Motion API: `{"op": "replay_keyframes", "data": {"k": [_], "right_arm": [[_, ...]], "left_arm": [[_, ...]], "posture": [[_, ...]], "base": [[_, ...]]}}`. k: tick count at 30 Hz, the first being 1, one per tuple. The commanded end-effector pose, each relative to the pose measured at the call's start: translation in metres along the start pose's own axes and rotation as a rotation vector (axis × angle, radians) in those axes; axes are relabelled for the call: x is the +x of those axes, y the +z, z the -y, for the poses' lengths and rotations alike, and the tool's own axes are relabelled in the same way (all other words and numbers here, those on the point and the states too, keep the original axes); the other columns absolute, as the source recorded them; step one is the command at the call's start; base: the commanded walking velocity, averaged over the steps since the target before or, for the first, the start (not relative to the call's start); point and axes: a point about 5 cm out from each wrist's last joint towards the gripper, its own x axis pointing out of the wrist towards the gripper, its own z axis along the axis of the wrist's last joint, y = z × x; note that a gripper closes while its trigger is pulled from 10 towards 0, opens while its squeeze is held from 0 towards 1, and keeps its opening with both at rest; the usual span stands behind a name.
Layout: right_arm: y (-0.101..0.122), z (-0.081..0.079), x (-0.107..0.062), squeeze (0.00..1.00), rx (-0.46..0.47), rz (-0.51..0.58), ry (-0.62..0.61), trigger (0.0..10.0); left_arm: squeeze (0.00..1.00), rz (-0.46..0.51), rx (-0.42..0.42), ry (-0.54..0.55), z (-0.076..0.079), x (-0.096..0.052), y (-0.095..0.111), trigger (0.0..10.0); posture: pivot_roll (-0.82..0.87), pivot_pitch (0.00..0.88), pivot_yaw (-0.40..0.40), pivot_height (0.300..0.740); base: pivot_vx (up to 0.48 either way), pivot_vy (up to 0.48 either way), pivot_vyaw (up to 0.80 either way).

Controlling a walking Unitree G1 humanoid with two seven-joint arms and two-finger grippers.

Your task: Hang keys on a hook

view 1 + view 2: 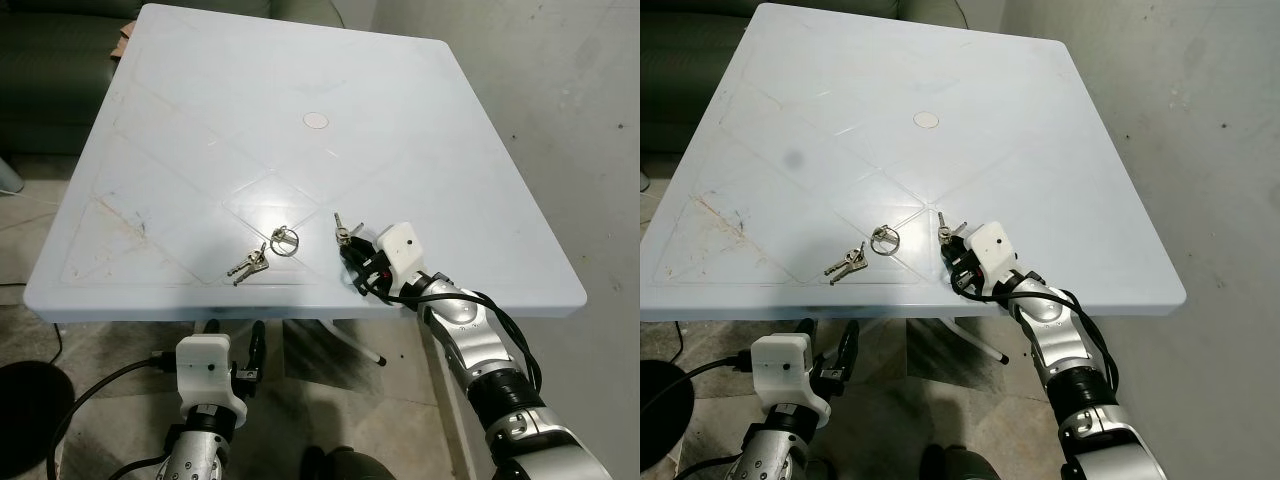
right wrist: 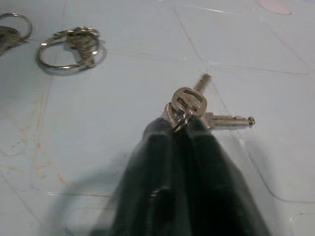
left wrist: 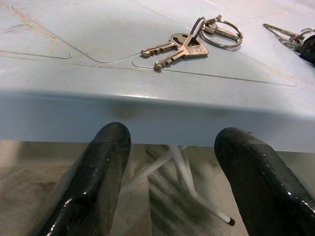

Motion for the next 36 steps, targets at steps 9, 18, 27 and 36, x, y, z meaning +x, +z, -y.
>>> {"op": "replay_keyframes", "data": {"k": [9,18,27,36], "right_arm": [[-0.002,0.008,-0.003,0.0,-0.017,-0.013,-0.078,0.0],[0.013,0.02,-0.007,0.0,0.102,0.143,-0.172,0.0],[0.022,0.023,-0.014,0.0,0.218,0.252,-0.272,0.0],[0.027,0.017,-0.018,0.0,0.258,0.296,-0.307,2.1]], "left_arm": [[0.0,-0.012,-0.019,-0.006,0.007,-0.002,-0.002,10.0],[0.0,0.01,-0.014,0.002,0.0,0.012,0.002,10.0],[0.0,0.061,-0.009,0.069,-0.021,0.04,0.016,10.0],[0.0,0.122,-0.069,0.131,-0.042,0.069,0.036,10.0]], "posture": [[0.05,0.197,-0.145,0.728],[0.04,0.157,-0.132,0.728],[0.01,0.118,-0.116,0.728],[0.0,0.077,-0.105,0.728]], "base": [[0.0,0.0,0.0],[0.0,0.0,0.0],[0.0,0.0,0.0],[0.0,0.0,0.0]]}}
